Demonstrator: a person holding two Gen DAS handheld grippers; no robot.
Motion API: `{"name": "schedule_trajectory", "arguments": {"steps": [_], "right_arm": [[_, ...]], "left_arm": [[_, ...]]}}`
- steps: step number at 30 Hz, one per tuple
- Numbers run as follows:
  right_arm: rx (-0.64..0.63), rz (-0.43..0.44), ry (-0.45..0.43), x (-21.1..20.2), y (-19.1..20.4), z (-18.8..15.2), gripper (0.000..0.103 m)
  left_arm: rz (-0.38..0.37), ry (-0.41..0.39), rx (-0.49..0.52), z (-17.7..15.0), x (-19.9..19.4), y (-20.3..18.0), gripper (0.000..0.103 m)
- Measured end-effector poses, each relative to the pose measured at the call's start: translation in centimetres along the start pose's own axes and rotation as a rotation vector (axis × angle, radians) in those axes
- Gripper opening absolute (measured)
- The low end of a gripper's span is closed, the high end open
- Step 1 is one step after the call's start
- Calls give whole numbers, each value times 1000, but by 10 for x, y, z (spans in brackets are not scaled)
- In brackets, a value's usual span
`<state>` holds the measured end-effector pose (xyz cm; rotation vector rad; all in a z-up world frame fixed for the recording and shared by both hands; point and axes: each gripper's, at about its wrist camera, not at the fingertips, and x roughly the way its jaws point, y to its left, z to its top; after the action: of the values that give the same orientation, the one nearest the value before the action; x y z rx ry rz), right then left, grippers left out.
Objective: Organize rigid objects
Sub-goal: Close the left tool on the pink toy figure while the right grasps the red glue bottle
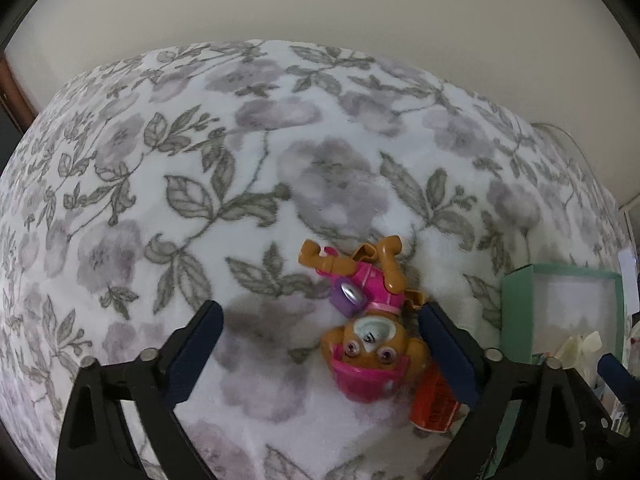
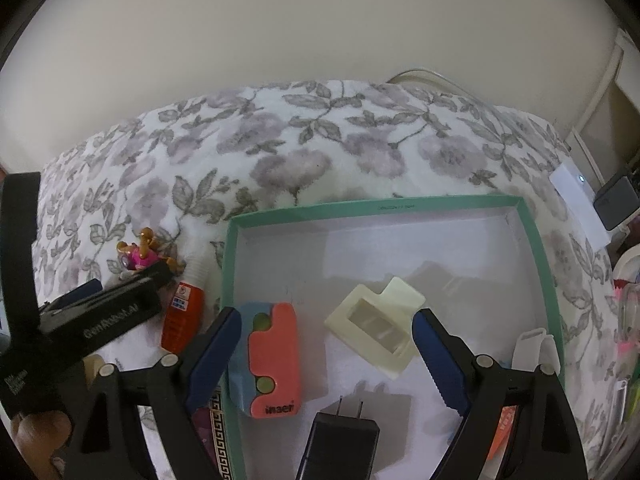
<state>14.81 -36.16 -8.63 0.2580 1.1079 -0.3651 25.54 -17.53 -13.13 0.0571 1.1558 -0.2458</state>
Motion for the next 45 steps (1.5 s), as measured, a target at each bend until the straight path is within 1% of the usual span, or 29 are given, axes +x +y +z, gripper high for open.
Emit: {"name": "schedule_trajectory", "arguments": {"steps": [1, 3, 5, 7, 9, 11, 12, 14, 17, 20, 23, 24, 25, 28, 29, 31, 32, 33, 34, 36, 39, 41, 45], "right_arm": [[-4, 0, -1, 0, 1, 0, 90], [-7, 7, -4, 0, 3, 0, 90], [-10, 19, -9, -1, 7, 1, 90], [-19, 31, -21, -3, 12, 2, 90], [-29, 44, -33, -4, 18, 2, 90], [-36, 60, -44, -6, 24, 2, 90], [-41, 68, -52, -7, 28, 3, 90], [-60, 77, -70, -10, 36, 3, 90], [-87, 94, -90, -12, 50, 3, 90], [-116, 122, -93, -11, 63, 1, 89], [-159, 111, -98, -9, 76, -2, 89], [-170, 113, -98, -8, 79, -2, 87], [-179, 118, -97, -7, 83, -4, 83], [-197, 120, -93, -5, 91, -5, 78], [-206, 122, -92, -5, 94, -6, 75], [-223, 129, -84, -3, 99, -8, 65], [-225, 128, -76, 0, 101, -9, 63], [-226, 131, -66, 3, 102, -9, 58], [-225, 136, -52, 7, 103, -11, 56], [-225, 127, -29, 16, 104, -14, 55], [-228, 115, -11, 25, 106, -18, 48], [-231, 103, -15, 27, 107, -19, 46], [-222, 96, -14, 32, 106, -20, 36]], "left_arm": [[-3, -1, -3, 1, -1, 4, 80], [-12, 0, -26, 2, -1, 14, 75], [-34, 1, -46, 3, -3, 22, 72], [-46, 0, -53, 5, -6, 28, 61], [-51, -13, -51, 5, -9, 32, 60], [-78, -18, -48, 6, -10, 34, 59], [-89, -17, -45, 6, -9, 34, 56], [-98, -16, -38, 8, -9, 35, 45], [-95, -15, -31, 6, -14, 36, 45], [-104, 1, -50, 6, -14, 44, 45], [-75, 15, -65, 6, -17, 55, 45], [-60, 17, -69, 6, -18, 60, 45], [-47, 22, -76, 6, -19, 64, 45], [-35, 34, -108, 5, -20, 79, 45], [-35, 38, -116, 4, -19, 83, 45], [-35, 47, -131, 3, -17, 89, 45], [-36, 52, -135, 2, -16, 91, 45], [-38, 57, -137, 2, -14, 92, 45], [-42, 60, -138, 1, -14, 93, 45], [-40, 58, -135, 0, -14, 92, 45], [-40, 58, -130, 1, -12, 89, 45], [-32, 57, -134, 0, -11, 88, 45], [-33, 69, -128, 0, -5, 84, 45]]}}
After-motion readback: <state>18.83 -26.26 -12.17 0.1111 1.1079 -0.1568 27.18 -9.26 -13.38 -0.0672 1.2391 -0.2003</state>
